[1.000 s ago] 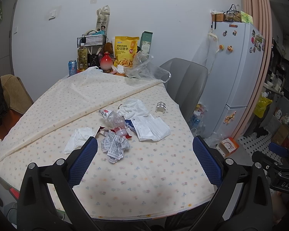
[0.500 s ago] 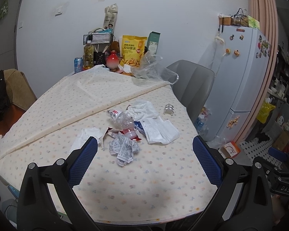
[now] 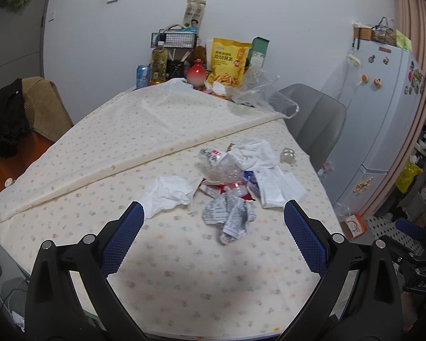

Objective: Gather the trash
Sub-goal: 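Grasp the white tissue with the left tool while the right tool approaches crumpled printed paper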

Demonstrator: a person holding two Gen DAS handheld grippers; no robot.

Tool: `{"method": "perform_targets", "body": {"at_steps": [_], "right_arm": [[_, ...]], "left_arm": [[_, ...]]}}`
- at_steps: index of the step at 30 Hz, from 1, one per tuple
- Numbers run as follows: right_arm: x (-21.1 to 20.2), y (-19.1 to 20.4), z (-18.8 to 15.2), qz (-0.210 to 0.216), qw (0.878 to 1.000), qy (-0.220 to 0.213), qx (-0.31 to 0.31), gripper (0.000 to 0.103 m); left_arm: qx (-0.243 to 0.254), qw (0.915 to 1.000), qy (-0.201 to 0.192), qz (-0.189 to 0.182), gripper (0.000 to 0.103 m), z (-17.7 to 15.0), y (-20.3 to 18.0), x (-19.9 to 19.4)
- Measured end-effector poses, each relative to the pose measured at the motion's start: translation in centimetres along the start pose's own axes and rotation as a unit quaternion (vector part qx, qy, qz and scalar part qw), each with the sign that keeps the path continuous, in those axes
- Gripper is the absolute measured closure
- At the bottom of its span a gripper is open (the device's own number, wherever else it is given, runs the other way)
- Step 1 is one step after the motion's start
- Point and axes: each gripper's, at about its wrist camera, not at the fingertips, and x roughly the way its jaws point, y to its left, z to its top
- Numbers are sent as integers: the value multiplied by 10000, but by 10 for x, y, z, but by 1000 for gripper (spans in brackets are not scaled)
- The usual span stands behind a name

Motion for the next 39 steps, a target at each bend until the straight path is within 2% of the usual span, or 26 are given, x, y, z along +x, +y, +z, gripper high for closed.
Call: {"method": "perform_targets", "body": {"at_steps": [7,16,23,33,39], "right_arm": [[27,6,1,194,9996,205,-54,8],[55,-7,-4,98,9989,460,13,8],[69,-20,-5,102,9979,617,152,8],[74,-21,-2,143,9976,646,209,9],[78,-21,-2,153,9972,707,208,9]], "left_arm": [[-295,9992,249,122,5,-5,24,24],[-580,9962,613,212,10,-14,46,60],[-665,9941,851,142,15,-20,47,83],[-810,9915,1018,-36,17,-23,48,105],[-917,9923,817,137,20,-12,58,105]]}}
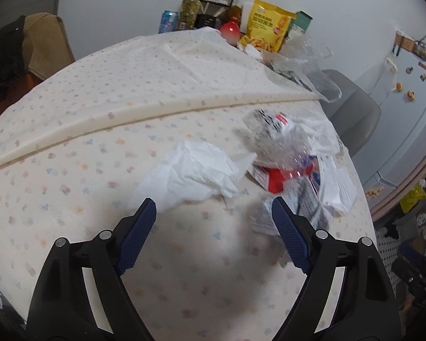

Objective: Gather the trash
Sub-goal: 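Grasp the white tissue with the left tool while the right tool approaches crumpled printed paper, then grasp the crumpled printed paper with the right tool while the left tool holds the tissue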

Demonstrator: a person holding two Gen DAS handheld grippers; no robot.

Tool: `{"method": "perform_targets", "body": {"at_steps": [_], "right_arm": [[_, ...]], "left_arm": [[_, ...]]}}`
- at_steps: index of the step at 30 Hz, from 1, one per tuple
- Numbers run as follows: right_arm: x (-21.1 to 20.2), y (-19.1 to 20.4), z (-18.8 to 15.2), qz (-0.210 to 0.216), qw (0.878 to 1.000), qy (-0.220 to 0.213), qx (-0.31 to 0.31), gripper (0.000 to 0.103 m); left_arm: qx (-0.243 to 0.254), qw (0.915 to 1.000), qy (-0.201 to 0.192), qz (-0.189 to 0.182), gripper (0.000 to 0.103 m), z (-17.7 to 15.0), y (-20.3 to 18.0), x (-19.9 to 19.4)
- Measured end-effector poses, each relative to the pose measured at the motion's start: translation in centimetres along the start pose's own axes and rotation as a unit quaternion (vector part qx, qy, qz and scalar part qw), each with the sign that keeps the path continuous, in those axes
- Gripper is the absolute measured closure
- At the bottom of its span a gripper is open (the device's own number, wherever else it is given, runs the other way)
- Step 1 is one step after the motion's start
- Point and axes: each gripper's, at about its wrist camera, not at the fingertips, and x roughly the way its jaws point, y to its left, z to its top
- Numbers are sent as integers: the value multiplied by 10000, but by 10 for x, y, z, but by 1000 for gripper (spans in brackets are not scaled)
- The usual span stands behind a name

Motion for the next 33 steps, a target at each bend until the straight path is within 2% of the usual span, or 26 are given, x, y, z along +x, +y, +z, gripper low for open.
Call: {"method": "perform_targets", "body": {"at_steps": [5,9,14,17,25,33], "right_arm": [[5,5,5,108,9999,-5,-4,11],[10,15,11,238,9997,41,-56,16],[15,34,22,394,9990,29,-202,17],[19,49,27,514,9982,39,-312,17],[41,94,36,896,9938,189,-630,17],[71,141,43,1157,9890,397,-835,17]], "left_arm": [[-157,9997,54,196,21,13,17,13],[-350,9992,177,114,36,20,26,27],[-486,9983,304,-37,79,22,33,33],[-371,9989,296,-29,88,19,34,31],[-367,9992,-157,78,91,20,48,-6],[-538,9977,-345,234,91,22,70,-31]]}}
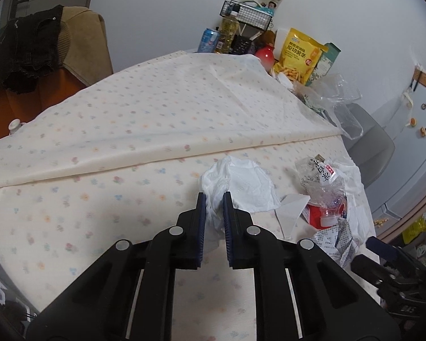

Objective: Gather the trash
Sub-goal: 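Grasp the crumpled printed paper with the right tool while the left tool holds the tissue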

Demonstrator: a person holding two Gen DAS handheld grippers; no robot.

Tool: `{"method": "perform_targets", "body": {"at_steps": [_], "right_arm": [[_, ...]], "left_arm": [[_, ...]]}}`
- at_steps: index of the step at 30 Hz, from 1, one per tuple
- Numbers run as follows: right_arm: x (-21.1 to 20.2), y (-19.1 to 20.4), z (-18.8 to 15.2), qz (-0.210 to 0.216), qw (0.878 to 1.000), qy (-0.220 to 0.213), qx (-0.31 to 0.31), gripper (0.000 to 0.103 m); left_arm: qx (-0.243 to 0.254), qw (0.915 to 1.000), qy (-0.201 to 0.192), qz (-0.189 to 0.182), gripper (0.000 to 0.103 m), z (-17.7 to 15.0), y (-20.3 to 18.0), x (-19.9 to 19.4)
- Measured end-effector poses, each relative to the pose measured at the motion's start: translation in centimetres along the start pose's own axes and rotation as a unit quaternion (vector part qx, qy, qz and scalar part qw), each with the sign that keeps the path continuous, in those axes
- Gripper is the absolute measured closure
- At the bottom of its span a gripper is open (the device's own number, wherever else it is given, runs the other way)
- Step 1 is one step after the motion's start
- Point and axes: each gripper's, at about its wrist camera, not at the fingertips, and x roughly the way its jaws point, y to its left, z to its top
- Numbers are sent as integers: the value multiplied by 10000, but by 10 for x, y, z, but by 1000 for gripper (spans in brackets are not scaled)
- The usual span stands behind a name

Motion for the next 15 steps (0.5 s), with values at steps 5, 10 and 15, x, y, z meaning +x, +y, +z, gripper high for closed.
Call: {"method": "perform_targets", "body": {"at_steps": [5,10,15], "right_arm": [[28,6,-3,118,9992,390,30,61],[18,-2,-7,358,9985,349,218,70],[-9,-9,-11,440,9985,178,274,71]], "left_arm": [[-13,10000,6,-35,91,-2,2,-4],[45,9998,-32,-175,91,-3,-7,-7],[169,9992,-62,-354,91,-2,-26,-10]]}}
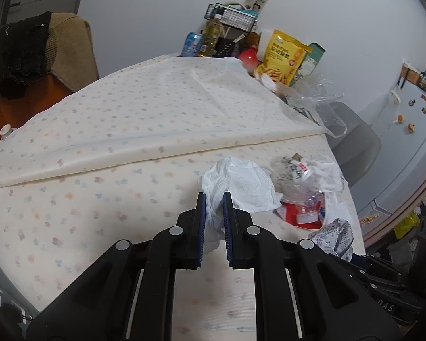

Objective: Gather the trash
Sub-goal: 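Grasp the crumpled printed paper with the right tool while the left tool holds the tissue, then carry both items over the beige trash bin and open both tools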

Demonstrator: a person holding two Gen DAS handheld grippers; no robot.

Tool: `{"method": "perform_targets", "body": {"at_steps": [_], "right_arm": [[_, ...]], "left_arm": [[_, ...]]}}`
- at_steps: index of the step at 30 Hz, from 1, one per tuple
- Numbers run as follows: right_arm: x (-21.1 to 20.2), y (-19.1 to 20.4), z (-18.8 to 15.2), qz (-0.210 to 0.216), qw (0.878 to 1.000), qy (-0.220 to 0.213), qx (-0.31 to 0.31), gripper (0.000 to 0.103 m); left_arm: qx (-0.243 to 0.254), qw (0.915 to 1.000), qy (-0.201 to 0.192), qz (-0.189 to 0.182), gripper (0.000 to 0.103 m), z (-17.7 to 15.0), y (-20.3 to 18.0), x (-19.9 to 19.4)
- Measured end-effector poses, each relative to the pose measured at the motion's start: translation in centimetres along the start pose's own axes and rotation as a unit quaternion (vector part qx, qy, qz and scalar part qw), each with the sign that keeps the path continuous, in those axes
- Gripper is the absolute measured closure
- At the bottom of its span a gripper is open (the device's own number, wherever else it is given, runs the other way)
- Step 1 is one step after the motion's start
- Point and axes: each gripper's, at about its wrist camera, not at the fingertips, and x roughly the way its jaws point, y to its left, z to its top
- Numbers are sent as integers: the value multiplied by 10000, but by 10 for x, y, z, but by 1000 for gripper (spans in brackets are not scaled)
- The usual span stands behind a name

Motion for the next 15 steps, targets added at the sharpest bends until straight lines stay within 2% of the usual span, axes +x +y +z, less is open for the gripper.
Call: {"method": "perform_targets", "body": {"at_steps": [7,15], "right_arm": [[-44,-26,-6,-95,9990,-346,264,71],[-97,-87,-19,-604,9921,-729,826,71]], "left_arm": [[281,9991,-65,-301,90,1,-41,-6],[712,9948,29,-734,91,-6,-103,5]]}}
